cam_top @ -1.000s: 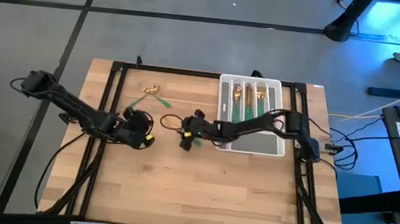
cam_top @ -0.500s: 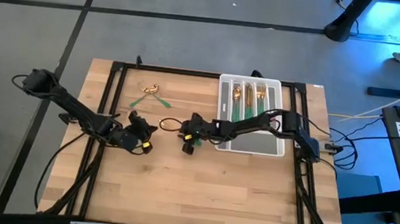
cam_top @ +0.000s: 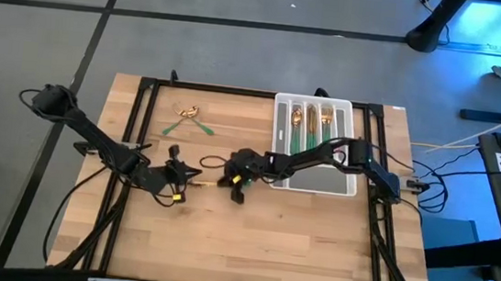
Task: Sort silverware
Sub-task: Put the green knife into the silverware tray
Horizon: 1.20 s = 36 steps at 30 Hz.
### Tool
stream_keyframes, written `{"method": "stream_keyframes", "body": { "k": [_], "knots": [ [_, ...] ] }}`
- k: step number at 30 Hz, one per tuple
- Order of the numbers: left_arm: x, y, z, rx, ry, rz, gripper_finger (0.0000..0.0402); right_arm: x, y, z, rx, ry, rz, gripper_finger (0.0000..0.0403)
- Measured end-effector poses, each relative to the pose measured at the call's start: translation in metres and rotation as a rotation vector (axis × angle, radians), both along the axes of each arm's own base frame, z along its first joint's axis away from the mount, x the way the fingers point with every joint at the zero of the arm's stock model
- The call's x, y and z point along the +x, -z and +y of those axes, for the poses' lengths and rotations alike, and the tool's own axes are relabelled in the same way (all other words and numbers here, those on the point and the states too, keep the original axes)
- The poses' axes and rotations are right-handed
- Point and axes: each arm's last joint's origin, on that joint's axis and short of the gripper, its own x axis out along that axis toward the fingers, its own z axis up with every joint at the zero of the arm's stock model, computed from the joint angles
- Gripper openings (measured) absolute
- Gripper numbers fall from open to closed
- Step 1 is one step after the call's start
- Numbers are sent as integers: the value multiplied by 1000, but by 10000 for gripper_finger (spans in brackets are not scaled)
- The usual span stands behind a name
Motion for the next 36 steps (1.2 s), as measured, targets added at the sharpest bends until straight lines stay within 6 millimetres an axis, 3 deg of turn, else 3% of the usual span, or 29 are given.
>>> {"method": "stream_keyframes", "body": {
  "k": [3, 7, 13, 18, 26, 36],
  "knots": [
    [0, 7, 0, 35, 20, 63, 26, 3, -2, 1, 50, -54, -59, 18],
    [2, 18, -3, 30, 66, 133, 83, 5, -2, 2, 74, -44, -96, 1],
    [4, 33, -8, -142, 120, 207, 184, 6, -3, 2, 73, -26, -104, 0],
    [4, 46, -9, -256, 38, 243, 224, 8, -6, 4, 64, -8, -140, 1],
    [5, 58, -12, -326, -7, 278, 212, 9, -15, 9, 43, 9, -178, 1],
    [4, 59, -13, -332, 17, 294, 110, 5, -66, 28, -168, 56, -233, 4]
  ]
}}
